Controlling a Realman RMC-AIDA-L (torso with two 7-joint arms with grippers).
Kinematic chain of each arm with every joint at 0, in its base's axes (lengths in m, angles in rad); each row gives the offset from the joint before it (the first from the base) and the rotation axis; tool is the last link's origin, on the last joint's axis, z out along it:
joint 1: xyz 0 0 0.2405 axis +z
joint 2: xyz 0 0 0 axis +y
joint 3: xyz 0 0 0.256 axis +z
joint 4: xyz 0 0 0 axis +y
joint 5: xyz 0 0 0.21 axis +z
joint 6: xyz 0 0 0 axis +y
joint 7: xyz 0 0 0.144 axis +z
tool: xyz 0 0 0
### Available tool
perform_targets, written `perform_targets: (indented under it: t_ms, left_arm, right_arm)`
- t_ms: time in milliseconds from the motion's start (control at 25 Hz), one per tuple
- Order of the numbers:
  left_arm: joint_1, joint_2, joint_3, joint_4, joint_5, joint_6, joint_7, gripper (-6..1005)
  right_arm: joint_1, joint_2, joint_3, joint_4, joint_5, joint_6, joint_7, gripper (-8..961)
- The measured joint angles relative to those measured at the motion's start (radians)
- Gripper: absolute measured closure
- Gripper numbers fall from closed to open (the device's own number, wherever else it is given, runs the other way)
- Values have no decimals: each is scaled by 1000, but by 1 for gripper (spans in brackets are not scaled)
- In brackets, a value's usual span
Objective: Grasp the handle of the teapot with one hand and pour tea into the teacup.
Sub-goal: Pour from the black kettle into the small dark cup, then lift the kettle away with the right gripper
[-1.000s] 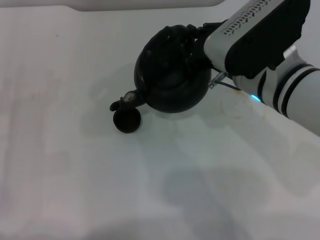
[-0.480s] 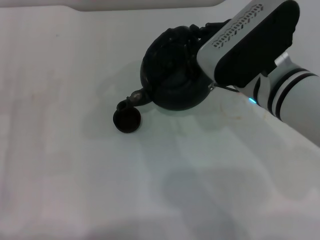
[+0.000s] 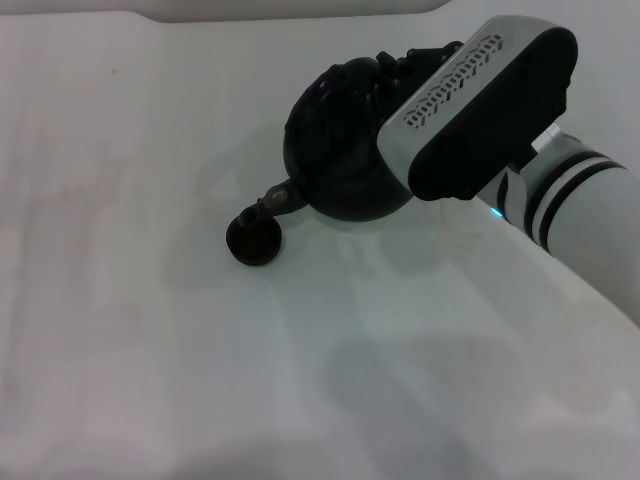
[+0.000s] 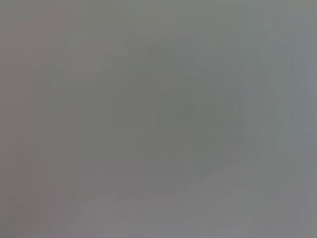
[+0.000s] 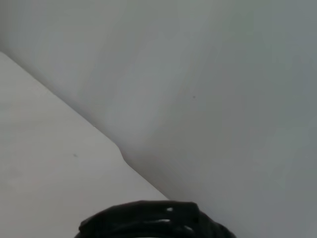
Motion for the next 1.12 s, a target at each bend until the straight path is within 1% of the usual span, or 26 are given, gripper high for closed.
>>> perform_targets:
  t_ms: [400, 520, 600, 800, 1120]
  left_arm:
    - [4, 0, 2, 0, 0, 0, -1, 111]
    - [3, 0, 1, 0, 0, 0, -1, 112]
    - [2, 0, 1, -1, 0, 0, -1, 112]
    - [0, 0, 1, -2, 0, 0, -1, 112]
    - [0, 0, 0, -3, 0, 1, -1, 111]
  right_arm:
    - [10, 0, -24, 7, -75, 22, 30, 826]
    - [18, 0, -47, 8, -123, 48, 59, 826]
    - [34, 0, -72, 8, -165, 89, 90, 826]
    - [51, 0, -95, 9, -191, 127, 102, 827]
    - [54, 0, -122, 10, -239, 149, 104, 832]
